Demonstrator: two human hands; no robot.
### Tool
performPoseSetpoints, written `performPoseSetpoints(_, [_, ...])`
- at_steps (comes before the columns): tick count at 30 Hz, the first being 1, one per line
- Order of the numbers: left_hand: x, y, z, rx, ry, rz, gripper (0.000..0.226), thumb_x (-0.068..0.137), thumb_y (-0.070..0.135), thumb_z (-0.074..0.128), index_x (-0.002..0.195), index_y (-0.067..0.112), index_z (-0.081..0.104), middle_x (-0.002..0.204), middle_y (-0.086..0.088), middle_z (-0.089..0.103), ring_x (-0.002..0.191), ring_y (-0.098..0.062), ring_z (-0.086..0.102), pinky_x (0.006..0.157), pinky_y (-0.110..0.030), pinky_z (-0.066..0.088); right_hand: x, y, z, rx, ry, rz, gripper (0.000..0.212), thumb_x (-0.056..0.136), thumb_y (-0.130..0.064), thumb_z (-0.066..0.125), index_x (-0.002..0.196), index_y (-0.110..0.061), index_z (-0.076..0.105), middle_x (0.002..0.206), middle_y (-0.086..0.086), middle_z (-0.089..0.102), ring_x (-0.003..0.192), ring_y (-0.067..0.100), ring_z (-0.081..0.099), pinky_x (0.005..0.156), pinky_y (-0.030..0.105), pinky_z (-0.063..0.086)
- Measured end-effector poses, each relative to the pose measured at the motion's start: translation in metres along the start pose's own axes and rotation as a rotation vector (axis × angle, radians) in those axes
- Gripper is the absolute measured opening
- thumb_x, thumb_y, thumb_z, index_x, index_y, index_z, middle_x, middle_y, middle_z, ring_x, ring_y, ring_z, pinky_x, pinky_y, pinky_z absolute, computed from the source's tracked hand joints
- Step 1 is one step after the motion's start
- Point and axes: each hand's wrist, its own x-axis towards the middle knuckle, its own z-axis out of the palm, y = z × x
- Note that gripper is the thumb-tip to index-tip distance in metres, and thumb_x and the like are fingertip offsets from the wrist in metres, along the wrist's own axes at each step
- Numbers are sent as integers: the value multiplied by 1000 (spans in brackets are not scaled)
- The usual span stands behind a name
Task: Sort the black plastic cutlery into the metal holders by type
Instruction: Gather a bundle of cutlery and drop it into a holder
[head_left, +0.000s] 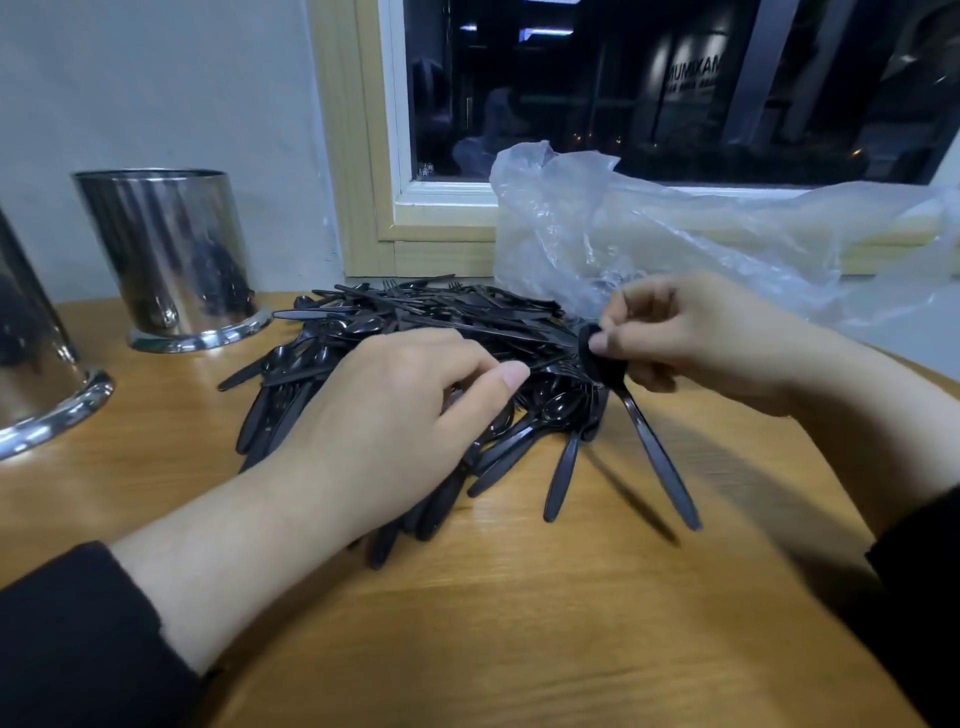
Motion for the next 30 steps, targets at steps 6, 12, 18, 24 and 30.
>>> performPoseSetpoints(6, [-2,11,1,-157,-69,-164,37,85,68,58,102,41,77,81,19,72,83,3,64,72,-14,45,4,-13,38,465,123,-102,10,94,-3,66,91,-4,56,71,17,72,61,23,69,56,24,54])
performPoseSetpoints(12, [4,4,-2,-167,-48,-269,25,102,33,56,79,29,64,69,7,65,60,-4,56,58,-14,40,3,-14,46,368,173,-137,18,94,-23,68,90,-7,61,74,11,72,64,20,65,62,32,54])
performPoseSetpoints(18, [5,-7,-5,-157,0,-329,24,105,32,50,86,30,64,57,13,52,53,-4,46,52,-13,35,8,11,28,-435,81,62,31,89,-55,66,87,-24,69,73,-5,69,67,10,64,70,31,52])
performPoseSetpoints(24, [4,-7,-5,-176,4,-294,22,106,31,48,93,30,66,65,-3,60,56,-12,50,56,-21,39,13,19,25,-557,35,114,31,90,-59,63,87,-29,68,78,-5,71,73,10,65,70,30,53])
performPoseSetpoints(30, [3,-6,-6,-164,-23,-311,22,105,32,48,93,33,66,66,3,64,62,-12,57,64,-25,47,17,25,29,-613,5,141,32,83,-58,72,81,-26,68,75,-4,69,69,11,64,60,28,45])
